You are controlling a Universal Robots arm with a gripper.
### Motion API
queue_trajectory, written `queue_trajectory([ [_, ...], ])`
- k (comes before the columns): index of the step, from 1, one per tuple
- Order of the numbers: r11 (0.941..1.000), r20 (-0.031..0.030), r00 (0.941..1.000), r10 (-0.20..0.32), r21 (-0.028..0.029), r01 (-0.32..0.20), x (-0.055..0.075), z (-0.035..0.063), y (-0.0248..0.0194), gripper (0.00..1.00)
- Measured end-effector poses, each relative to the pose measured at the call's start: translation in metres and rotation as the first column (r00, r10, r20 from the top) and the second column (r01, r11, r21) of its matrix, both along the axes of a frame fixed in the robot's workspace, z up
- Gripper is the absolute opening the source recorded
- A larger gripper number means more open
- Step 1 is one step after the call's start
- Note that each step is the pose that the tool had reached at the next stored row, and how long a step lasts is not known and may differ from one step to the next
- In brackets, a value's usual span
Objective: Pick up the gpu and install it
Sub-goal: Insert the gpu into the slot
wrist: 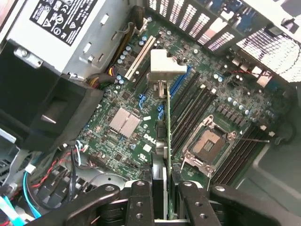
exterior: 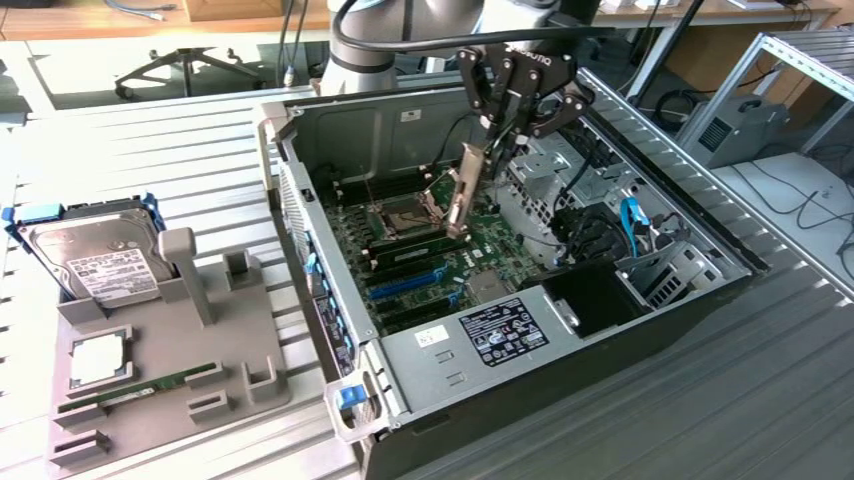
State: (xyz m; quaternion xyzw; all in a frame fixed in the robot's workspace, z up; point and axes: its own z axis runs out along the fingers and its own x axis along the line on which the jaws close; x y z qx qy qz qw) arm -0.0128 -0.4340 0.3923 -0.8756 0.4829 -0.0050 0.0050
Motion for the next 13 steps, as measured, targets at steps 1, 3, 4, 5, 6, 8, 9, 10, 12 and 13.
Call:
queue_trajectory([
  [1, 0.9999, 0.0000, 0.9999, -0.016, -0.0011, 0.016, 0.0000, -0.0001, 0.0000, 0.26],
  [3, 0.9979, 0.0001, 0.9979, -0.064, -0.0040, 0.064, 0.0000, -0.0004, 0.0000, 0.26],
  [4, 0.9971, 0.0002, 0.9971, -0.077, -0.0047, 0.077, 0.0000, -0.0005, 0.0000, 0.26],
  [5, 0.9960, 0.0002, 0.9960, -0.089, -0.0053, 0.089, 0.0000, -0.0006, 0.0000, 0.26],
  [6, 0.9949, 0.0003, 0.9949, -0.101, -0.0060, 0.101, 0.0000, -0.0007, 0.0000, 0.26],
  [8, 0.9901, 0.0006, 0.9902, -0.140, -0.0081, 0.140, 0.0000, -0.0009, 0.0000, 0.26],
  [9, 0.9870, 0.0007, 0.9870, -0.161, -0.0093, 0.161, 0.0000, -0.0011, 0.0000, 0.26],
  [10, 0.9851, 0.0008, 0.9851, -0.172, -0.0099, 0.172, 0.0000, -0.0012, 0.0000, 0.26],
  [12, 0.9804, 0.0010, 0.9804, -0.197, -0.0114, 0.197, 0.0000, -0.0013, 0.0000, 0.26],
  [13, 0.9780, 0.0012, 0.9781, -0.208, -0.0120, 0.208, 0.0000, -0.0014, 0.0000, 0.26],
])
